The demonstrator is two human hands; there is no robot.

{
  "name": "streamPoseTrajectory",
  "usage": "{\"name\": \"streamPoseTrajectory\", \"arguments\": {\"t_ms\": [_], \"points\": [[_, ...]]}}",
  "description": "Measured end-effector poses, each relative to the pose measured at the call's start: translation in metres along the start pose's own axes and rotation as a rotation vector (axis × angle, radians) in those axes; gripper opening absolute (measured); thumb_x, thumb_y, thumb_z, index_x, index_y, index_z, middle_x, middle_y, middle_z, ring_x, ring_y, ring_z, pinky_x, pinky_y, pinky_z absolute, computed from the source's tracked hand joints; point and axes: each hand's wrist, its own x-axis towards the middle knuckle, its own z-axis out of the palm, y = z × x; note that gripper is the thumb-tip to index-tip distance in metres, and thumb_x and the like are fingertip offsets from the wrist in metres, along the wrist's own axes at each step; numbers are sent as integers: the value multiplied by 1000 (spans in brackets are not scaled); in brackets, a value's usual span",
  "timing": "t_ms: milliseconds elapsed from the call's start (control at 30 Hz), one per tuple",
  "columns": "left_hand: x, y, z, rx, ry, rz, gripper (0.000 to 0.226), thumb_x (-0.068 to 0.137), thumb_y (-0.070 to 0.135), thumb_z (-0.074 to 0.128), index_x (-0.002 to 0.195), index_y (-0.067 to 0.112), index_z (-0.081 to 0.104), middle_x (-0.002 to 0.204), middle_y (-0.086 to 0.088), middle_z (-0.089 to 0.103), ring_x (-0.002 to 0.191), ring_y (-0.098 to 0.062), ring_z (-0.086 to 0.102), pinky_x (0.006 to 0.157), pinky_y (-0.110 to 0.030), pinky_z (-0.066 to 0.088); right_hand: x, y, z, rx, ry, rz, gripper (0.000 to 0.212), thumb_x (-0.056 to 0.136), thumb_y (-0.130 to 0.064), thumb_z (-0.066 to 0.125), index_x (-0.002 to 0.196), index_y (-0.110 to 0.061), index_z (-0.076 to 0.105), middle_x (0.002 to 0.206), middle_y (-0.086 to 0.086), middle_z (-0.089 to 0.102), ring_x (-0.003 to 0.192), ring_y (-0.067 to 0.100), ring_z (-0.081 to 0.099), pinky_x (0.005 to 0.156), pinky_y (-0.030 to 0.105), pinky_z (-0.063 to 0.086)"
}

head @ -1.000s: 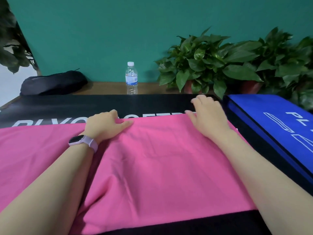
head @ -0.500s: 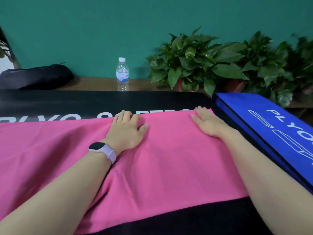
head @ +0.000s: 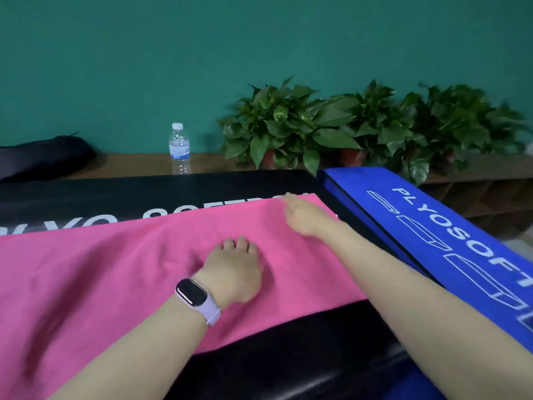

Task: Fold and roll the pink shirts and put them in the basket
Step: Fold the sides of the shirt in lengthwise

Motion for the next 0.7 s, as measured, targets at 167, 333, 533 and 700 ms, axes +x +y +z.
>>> {"name": "streamPoseTrajectory", "arguments": {"t_ms": [167, 333, 533, 700], "points": [[-53, 21, 31, -58, 188, -55, 63, 106, 45, 16, 161, 14, 6, 168, -7, 5, 154, -25, 6, 125, -41, 4, -143, -31, 62, 75, -47, -247, 69, 102, -64, 9, 162, -30, 12, 168, -12, 4, 155, 6, -2, 124, 28, -6], [-103, 32, 46, -204, 202, -13, 71, 103, 59, 17, 161, 19, 6, 169, -1, 2, 155, -18, -3, 125, -35, -6, -177, 46, 40, -60, -26, 46, 76, 100, -70, 12, 163, -28, 4, 169, -12, -5, 154, 7, -7, 125, 31, -6], [-133, 64, 47, -218, 153, -10, 71, 104, 56, 15, 161, 17, 4, 169, -4, 0, 155, -22, -4, 126, -40, -3, -207, 90, 41, -82, -26, 71, 82, 96, -75, 12, 163, -27, 3, 169, -9, -4, 155, 11, -4, 123, 32, -2], [-164, 96, 44, -195, 287, 0, 58, 106, 42, 28, 153, 10, 32, 160, -11, 32, 148, -28, 24, 124, -42, 10, -217, 84, 30, -136, -65, 135, 74, 104, -60, 21, 162, -16, 11, 170, 2, 6, 156, 22, 7, 126, 40, 8]]}}
